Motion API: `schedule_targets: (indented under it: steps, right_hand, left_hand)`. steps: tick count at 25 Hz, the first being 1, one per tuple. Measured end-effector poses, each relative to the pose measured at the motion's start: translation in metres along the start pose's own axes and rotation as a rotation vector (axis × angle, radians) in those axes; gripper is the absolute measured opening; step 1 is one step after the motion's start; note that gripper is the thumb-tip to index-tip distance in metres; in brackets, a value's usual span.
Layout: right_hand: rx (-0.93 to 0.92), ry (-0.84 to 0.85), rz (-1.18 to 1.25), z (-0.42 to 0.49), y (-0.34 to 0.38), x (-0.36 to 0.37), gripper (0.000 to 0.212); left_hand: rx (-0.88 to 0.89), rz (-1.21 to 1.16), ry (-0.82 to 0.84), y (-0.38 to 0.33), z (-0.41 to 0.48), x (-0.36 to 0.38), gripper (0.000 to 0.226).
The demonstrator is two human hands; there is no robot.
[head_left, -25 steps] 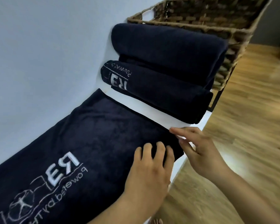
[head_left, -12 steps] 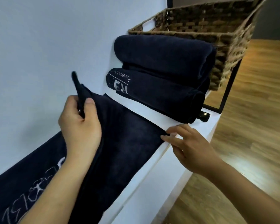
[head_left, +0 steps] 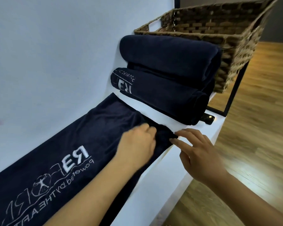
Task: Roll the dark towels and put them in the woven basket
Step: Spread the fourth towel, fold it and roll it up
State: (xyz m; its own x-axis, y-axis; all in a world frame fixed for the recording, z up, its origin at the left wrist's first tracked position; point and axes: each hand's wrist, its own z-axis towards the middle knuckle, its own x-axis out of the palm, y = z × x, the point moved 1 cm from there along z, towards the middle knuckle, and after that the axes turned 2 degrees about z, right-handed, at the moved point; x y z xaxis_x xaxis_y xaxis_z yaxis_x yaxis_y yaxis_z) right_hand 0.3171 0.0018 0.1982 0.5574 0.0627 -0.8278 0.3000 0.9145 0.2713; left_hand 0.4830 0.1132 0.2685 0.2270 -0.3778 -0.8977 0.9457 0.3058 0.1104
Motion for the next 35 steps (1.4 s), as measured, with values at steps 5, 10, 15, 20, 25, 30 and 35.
schedule_targets:
  steps: [5,10,15,20,25,30,35]
  right_hand:
    - [0.024,-0.006,-0.010,-0.001,0.001,0.001,0.042]
    - [0.029,-0.030,0.013,-0.003,0.003,0.001,0.031]
    - [0.502,-0.109,0.577,0.013,0.028,-0.002,0.006]
    - [0.890,-0.161,0.871,0.023,0.040,-0.001,0.011]
    - [0.902,-0.102,0.797,0.025,0.044,-0.001,0.012]
    - [0.901,-0.075,0.808,0.028,0.041,-0.006,0.020]
    - [0.923,-0.027,0.774,0.034,0.041,-0.005,0.021]
  left_hand:
    - [-0.193,-0.127,-0.357,0.025,0.020,-0.024,0.018]
    - [0.090,-0.102,0.116,-0.018,-0.017,0.025,0.050]
    - [0.050,-0.208,0.086,-0.014,-0.016,0.020,0.040]
    - [-0.128,-0.475,0.151,-0.012,-0.010,0.014,0.035]
    - [-0.367,-0.898,0.198,-0.003,-0.005,0.008,0.040]
    - [-0.384,-0.918,0.238,0.003,-0.004,0.009,0.015]
    - [-0.467,-0.864,0.129,0.008,0.005,0.004,0.027]
